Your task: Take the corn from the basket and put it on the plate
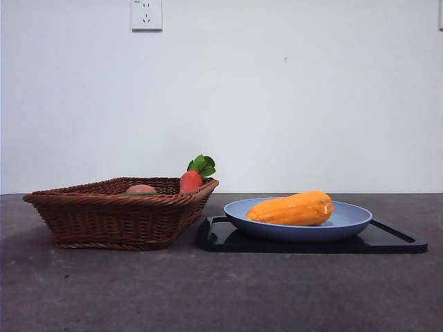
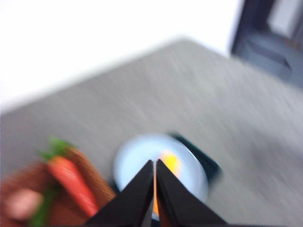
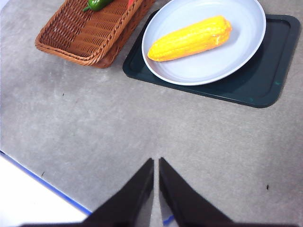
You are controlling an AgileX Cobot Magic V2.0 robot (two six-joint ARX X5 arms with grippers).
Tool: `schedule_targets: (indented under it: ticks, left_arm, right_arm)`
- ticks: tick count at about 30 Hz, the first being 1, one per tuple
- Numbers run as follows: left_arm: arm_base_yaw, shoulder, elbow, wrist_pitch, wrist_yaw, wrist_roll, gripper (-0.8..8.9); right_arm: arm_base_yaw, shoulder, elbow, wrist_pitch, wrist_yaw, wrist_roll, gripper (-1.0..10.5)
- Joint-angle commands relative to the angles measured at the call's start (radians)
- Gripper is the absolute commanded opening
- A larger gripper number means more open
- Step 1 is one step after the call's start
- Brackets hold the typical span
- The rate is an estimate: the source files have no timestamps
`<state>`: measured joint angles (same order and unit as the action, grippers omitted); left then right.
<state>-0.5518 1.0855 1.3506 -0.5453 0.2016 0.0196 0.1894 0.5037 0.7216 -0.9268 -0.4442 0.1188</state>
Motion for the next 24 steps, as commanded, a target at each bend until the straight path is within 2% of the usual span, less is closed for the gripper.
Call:
schedule_targets:
  ticks: [1, 5, 11, 19, 24]
  left_arm:
    - [0.106, -0.077, -0.054, 0.063, -0.003, 0.017, 0.07]
    - [0.28, -0.24, -0.21, 0.177, -0.002, -0.01, 0.07]
    - [0.447, -0.49, -0.505, 0.317, -0.003, -0.007, 0.07]
    - [0.529, -0.742, -0.872, 0.463, -0.004, -0.012, 0.07]
    - [0.537, -0.869, -1.052, 0.472, -0.004, -0.012, 0.07]
  right_arm:
    - [0.003, 0.003, 0.006, 0.01, 0.0, 0.004, 0.0]
    - [0.003, 0.003, 0.006, 0.01, 0.0, 0.004, 0.0]
    - [0.003, 0.003, 0.006, 0.01, 0.0, 0.005, 0.0]
    - [0.003, 0.003, 0.006, 0.01, 0.0, 0.004, 0.0]
    - [0.003, 0.003, 0.006, 0.01, 0.0, 0.005, 0.0]
